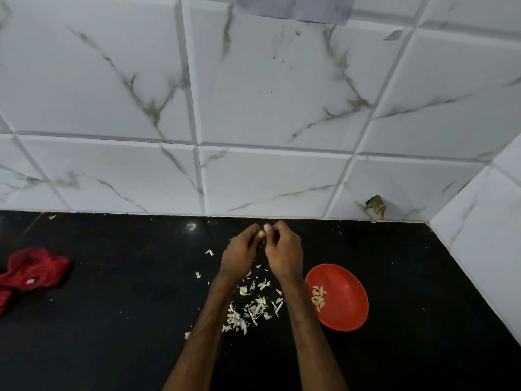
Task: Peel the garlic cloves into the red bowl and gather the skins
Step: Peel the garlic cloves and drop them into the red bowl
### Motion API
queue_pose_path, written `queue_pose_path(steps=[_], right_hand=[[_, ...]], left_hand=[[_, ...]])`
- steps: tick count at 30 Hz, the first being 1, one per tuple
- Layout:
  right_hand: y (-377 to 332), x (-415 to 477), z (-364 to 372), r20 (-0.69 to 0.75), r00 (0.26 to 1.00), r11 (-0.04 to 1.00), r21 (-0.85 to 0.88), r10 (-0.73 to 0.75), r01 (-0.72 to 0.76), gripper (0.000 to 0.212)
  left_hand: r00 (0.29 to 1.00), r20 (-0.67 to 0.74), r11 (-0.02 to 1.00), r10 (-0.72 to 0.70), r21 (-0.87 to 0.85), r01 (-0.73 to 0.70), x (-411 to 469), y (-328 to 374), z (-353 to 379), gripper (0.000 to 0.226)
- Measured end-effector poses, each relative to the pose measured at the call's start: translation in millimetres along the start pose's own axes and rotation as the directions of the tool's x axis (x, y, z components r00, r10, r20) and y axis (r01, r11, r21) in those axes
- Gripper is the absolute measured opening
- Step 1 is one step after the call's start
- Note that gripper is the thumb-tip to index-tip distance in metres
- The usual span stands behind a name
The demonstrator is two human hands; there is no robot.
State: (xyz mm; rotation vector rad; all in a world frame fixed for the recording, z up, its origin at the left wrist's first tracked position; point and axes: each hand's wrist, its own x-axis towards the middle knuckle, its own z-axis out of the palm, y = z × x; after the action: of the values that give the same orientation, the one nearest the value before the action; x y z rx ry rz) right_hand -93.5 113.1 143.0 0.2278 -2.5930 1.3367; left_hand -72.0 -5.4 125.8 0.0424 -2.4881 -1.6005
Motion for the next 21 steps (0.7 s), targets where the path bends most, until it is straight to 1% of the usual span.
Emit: queue_pose_path(steps=[1,3,5,6,8,10,13,14,16,17,19,21], right_hand=[[1.4,1.0,0.6,-0.017,1.000,0.999,0.054,0.001,0.000,0.019],[2.4,1.0,2.9,-0.034,0.999,0.985,0.172,0.011,-0.005,0.012],[1.0,-0.2,4.5,-0.043,0.999,0.959,0.283,0.034,-0.020,0.008],[-1.3,-0.8,3.5,-0.040,0.998,0.942,0.335,0.043,-0.028,0.007],[-2.6,-1.0,1.6,-0.013,0.998,0.903,0.427,0.057,-0.046,0.005],[-1.1,-0.5,-0.2,0.021,0.998,0.889,0.454,0.055,-0.059,0.007],[1.8,1.1,-1.0,0.053,0.999,0.923,0.384,0.006,-0.026,0.011],[2.2,1.2,-1.5,0.045,0.998,0.942,0.335,-0.041,0.024,0.010],[4.2,1.9,-1.3,0.013,0.987,0.972,0.171,-0.163,0.159,0.007],[5.0,2.3,-0.7,0.003,0.979,0.976,0.088,-0.202,0.201,0.005],[3.7,0.1,0.1,-0.019,0.976,0.976,-0.033,-0.215,0.215,0.006],[1.3,-1.2,0.3,-0.017,0.981,0.974,-0.124,-0.194,0.190,0.009]], left_hand=[[1.000,0.007,0.999,-0.015,-0.035,0.015,0.0,0.1,0.9,0.030],[0.999,0.013,0.979,-0.051,-0.198,0.053,-0.6,2.8,4.4,0.034],[0.994,-0.003,0.923,-0.111,-0.371,0.102,-1.1,7.9,7.9,0.037],[0.990,-0.013,0.897,-0.142,-0.425,0.123,-0.7,9.5,8.8,0.037],[0.982,-0.045,0.874,-0.181,-0.466,0.140,0.9,9.6,9.5,0.040],[0.978,-0.080,0.876,-0.192,-0.462,0.135,2.3,8.1,8.5,0.040],[0.975,-0.092,0.882,-0.203,-0.449,0.142,3.6,5.4,6.9,0.036],[0.976,-0.082,0.885,-0.201,-0.442,0.145,3.2,5.4,6.0,0.035],[0.985,-0.044,0.904,-0.167,-0.406,0.135,1.3,6.7,4.8,0.035],[0.990,-0.026,0.919,-0.142,-0.374,0.122,0.3,7.3,4.5,0.035],[0.994,-0.010,0.953,-0.106,-0.285,0.099,-1.1,5.4,5.4,0.036],[0.996,-0.031,0.975,-0.089,-0.206,0.081,-1.5,1.9,7.6,0.037]])
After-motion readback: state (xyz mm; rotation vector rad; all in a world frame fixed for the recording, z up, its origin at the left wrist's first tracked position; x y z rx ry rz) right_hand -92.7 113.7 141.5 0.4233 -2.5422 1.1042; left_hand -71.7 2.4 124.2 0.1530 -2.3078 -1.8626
